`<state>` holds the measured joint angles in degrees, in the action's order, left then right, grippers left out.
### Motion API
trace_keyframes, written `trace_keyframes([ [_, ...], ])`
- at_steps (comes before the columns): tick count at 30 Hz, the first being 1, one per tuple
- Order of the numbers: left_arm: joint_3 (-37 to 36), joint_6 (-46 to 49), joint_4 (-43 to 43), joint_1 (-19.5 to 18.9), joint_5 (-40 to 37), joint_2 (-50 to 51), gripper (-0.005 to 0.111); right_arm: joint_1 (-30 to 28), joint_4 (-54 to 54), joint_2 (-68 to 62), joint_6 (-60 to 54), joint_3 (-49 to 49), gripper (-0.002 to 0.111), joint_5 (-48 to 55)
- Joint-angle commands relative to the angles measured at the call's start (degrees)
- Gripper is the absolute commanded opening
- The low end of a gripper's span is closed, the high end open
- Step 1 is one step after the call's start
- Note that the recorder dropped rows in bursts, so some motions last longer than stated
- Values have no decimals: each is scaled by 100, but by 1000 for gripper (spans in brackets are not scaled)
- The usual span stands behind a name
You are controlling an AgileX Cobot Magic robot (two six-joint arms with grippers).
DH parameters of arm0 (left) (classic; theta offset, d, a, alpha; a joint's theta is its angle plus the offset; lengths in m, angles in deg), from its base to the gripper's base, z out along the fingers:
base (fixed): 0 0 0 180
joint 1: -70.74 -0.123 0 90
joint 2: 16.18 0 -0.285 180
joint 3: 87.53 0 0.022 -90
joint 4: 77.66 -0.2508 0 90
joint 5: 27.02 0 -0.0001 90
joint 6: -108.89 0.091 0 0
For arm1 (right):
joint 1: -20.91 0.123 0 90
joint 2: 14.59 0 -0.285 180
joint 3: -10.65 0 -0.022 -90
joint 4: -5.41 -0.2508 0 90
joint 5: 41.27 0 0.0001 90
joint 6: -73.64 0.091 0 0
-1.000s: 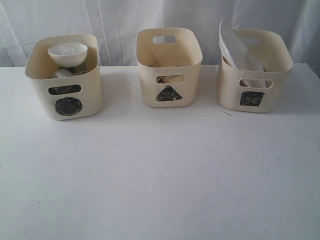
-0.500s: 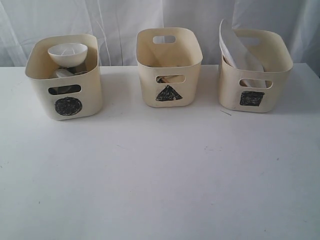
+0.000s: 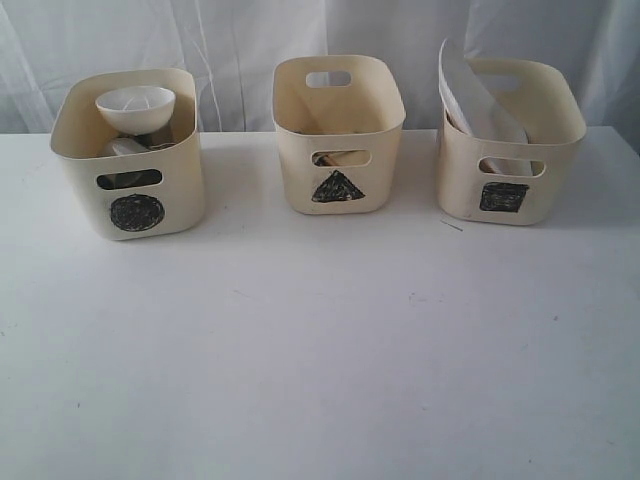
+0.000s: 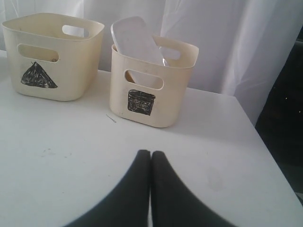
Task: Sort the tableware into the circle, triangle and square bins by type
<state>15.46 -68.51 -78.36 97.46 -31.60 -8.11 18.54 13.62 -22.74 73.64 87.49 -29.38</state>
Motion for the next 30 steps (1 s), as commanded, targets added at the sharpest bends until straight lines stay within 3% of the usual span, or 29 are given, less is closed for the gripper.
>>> trace_keyframes([
  [1,-21,0,71,-7,6,-28,43,-43,49,36,0,37,0,0],
  [30,-21,0,71,-7,6,-28,43,-43,36,36,123,37,0,0],
])
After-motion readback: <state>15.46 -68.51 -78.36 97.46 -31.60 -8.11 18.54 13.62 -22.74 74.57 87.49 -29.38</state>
